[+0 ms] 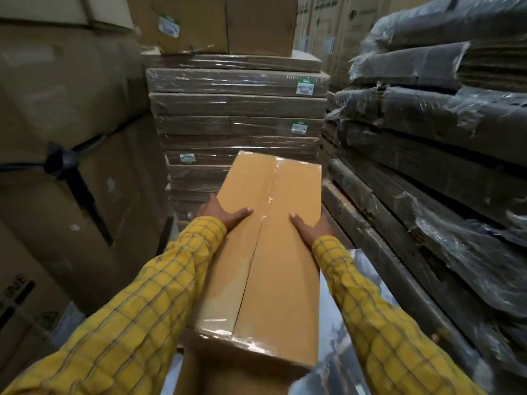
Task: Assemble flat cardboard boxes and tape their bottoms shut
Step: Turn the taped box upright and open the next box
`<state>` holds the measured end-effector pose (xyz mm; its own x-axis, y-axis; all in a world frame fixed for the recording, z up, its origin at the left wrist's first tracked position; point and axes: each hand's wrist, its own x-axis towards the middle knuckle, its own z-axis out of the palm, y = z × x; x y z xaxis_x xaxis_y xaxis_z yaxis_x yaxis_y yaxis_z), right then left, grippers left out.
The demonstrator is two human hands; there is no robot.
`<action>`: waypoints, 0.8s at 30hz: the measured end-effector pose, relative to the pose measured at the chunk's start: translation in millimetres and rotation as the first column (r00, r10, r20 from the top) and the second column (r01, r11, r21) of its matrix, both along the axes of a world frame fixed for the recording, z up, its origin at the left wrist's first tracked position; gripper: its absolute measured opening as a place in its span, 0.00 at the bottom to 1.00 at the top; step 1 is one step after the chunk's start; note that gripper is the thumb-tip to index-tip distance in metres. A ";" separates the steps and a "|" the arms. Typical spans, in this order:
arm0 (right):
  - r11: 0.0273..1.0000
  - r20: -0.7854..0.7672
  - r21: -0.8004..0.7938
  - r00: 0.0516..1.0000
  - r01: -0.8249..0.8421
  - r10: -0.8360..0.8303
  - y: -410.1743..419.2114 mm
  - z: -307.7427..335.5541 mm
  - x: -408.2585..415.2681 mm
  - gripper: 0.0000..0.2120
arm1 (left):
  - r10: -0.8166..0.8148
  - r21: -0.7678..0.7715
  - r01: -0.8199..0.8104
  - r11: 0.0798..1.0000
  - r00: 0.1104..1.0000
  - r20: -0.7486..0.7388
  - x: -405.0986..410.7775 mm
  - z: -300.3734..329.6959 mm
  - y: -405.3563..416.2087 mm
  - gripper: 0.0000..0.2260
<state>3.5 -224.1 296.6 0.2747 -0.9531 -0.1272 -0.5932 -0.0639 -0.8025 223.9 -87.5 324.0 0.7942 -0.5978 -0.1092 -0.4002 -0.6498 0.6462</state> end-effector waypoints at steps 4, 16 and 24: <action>0.986 0.136 -0.160 0.988 -0.054 0.077 -27.3 67.0 18.0 0.42 | 0.090 -0.174 -0.075 0.982 0.993 0.080 2.6 57.6 -5.2 0.60; 0.940 0.375 -0.251 0.872 -0.232 0.315 -40.6 82.2 19.1 0.59 | 0.024 -0.591 -0.015 0.807 1.000 0.007 -11.5 73.3 18.4 0.61; 0.956 0.342 -0.088 0.893 -0.280 0.293 -11.6 -30.8 -3.2 0.63 | -0.011 -0.541 -0.103 0.835 0.979 -0.203 -37.2 -31.2 48.8 0.62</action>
<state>0.2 -235.7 265.8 0.5572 -0.8283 0.0588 -0.2290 -0.2214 -0.9479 186.7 -38.7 292.8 0.8198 -0.5680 0.0730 -0.2116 -0.1820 0.9602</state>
